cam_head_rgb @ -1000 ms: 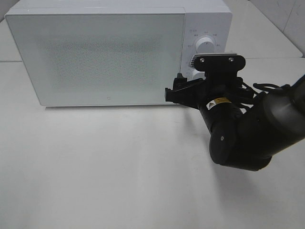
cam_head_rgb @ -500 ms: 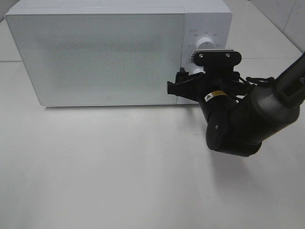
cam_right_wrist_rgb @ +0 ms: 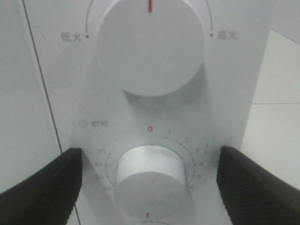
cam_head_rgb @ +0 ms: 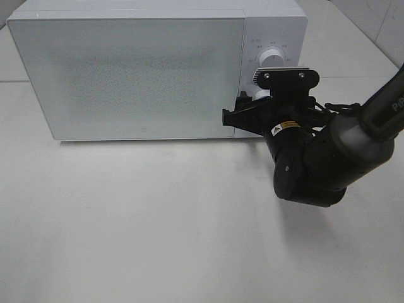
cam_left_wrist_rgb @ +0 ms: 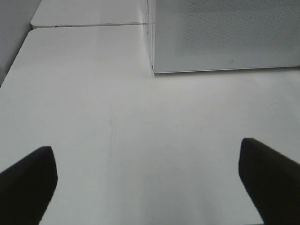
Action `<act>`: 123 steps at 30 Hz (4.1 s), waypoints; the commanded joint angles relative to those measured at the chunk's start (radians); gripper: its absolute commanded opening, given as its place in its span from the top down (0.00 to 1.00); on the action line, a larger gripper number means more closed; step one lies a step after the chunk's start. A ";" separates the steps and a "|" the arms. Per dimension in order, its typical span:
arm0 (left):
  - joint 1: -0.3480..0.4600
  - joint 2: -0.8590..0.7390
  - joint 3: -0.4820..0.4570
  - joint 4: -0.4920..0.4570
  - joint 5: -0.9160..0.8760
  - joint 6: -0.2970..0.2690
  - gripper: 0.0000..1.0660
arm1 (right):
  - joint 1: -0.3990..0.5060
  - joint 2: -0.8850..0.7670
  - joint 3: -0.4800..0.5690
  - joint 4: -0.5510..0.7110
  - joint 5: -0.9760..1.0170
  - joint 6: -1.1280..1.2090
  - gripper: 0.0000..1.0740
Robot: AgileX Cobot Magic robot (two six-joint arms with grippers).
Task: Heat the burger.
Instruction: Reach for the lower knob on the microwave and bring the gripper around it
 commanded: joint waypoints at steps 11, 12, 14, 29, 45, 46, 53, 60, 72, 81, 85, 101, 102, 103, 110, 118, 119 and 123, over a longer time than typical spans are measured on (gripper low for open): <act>-0.007 -0.028 0.004 -0.004 -0.008 -0.007 0.03 | 0.023 -0.003 0.007 -0.010 -0.090 0.007 0.33; -0.007 -0.028 0.004 -0.004 -0.008 -0.007 0.03 | 0.023 -0.003 0.007 -0.010 -0.090 0.007 0.33; -0.007 -0.028 0.004 -0.004 -0.008 -0.007 0.03 | 0.023 -0.003 0.007 -0.010 -0.089 0.007 0.35; -0.007 -0.028 0.004 -0.004 -0.008 -0.007 0.03 | 0.020 -0.003 0.007 -0.002 -0.077 0.007 0.63; -0.007 -0.028 0.004 -0.004 -0.008 -0.007 0.03 | 0.020 -0.003 0.007 -0.014 -0.071 0.005 0.97; -0.007 -0.028 0.004 -0.004 -0.008 -0.007 0.03 | 0.020 -0.003 0.007 -0.014 -0.071 0.005 0.97; -0.007 -0.028 0.004 -0.004 -0.008 -0.007 0.03 | 0.020 -0.003 0.007 -0.014 -0.057 0.230 0.97; -0.007 -0.028 0.004 -0.004 -0.008 -0.007 0.03 | 0.020 -0.003 0.007 -0.014 -0.027 0.432 0.97; -0.007 -0.028 0.004 -0.004 -0.008 -0.007 0.03 | 0.020 -0.003 0.007 -0.014 0.040 0.826 0.97; -0.007 -0.028 0.004 -0.004 -0.008 -0.007 0.03 | 0.020 -0.003 0.007 -0.013 0.034 1.037 0.97; -0.007 -0.028 0.004 -0.004 -0.008 -0.007 0.03 | 0.020 -0.003 0.007 -0.013 0.031 1.123 0.97; -0.007 -0.028 0.004 -0.004 -0.008 -0.007 0.03 | 0.020 -0.003 0.007 0.006 -0.002 1.627 0.96; -0.007 -0.028 0.004 -0.004 -0.008 -0.007 0.03 | 0.020 -0.003 0.007 0.006 -0.002 1.627 0.96; -0.007 -0.028 0.004 -0.004 -0.008 -0.007 0.03 | 0.020 -0.003 0.007 0.008 -0.017 1.655 0.96; -0.007 -0.028 0.004 -0.004 -0.008 -0.007 0.03 | 0.020 -0.003 0.007 0.009 -0.021 1.779 0.96; -0.007 -0.028 0.004 -0.004 -0.008 -0.007 0.03 | 0.020 -0.003 0.007 0.007 -0.021 1.800 0.95; -0.007 -0.028 0.004 -0.004 -0.008 -0.007 0.03 | 0.020 -0.003 0.007 0.006 -0.021 1.789 0.95; -0.007 -0.028 0.004 -0.004 -0.008 -0.007 0.03 | 0.020 -0.003 0.007 0.007 -0.022 1.758 0.94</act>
